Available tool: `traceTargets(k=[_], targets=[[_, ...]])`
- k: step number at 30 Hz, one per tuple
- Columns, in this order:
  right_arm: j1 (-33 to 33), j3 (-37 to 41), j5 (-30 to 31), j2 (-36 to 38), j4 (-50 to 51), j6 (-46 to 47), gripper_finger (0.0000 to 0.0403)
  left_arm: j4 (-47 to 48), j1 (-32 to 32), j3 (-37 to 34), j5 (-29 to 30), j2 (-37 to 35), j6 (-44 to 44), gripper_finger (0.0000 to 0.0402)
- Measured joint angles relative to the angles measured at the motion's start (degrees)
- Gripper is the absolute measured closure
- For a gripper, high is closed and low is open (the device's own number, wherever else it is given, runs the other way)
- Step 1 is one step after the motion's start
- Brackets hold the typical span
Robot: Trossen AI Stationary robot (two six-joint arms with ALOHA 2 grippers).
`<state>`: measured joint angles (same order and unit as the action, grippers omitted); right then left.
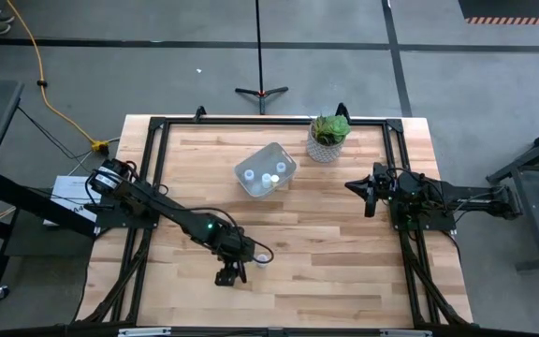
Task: Pick and place pill bottles into a basket
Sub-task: Put the transparent medicine bottle into the white bin
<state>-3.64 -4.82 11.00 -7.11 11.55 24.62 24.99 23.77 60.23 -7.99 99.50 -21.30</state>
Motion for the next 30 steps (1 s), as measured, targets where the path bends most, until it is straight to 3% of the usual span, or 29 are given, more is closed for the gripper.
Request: traceTargets(k=[10,17,24,30], targets=[[-0.02,0.0,0.0,0.0,0.0,0.9,0.0396,-0.9,-0.09,0.0,0.09,0.0,0.0,0.0151],[-0.02,0.01,0.0,0.0,-0.11,1.12,0.0396,0.64,-0.13,2.61,-0.95,0.0,-0.05,0.0224],[-0.02,0.06,0.19,0.0,-0.4,1.47,0.0396,15.75,-1.88,10.86,-0.87,0.02,4.89,0.0225],[0.0,0.17,0.96,0.0,-1.74,2.61,0.0396,29.03,-6.1,20.09,7.23,0.02,13.95,0.0209]])
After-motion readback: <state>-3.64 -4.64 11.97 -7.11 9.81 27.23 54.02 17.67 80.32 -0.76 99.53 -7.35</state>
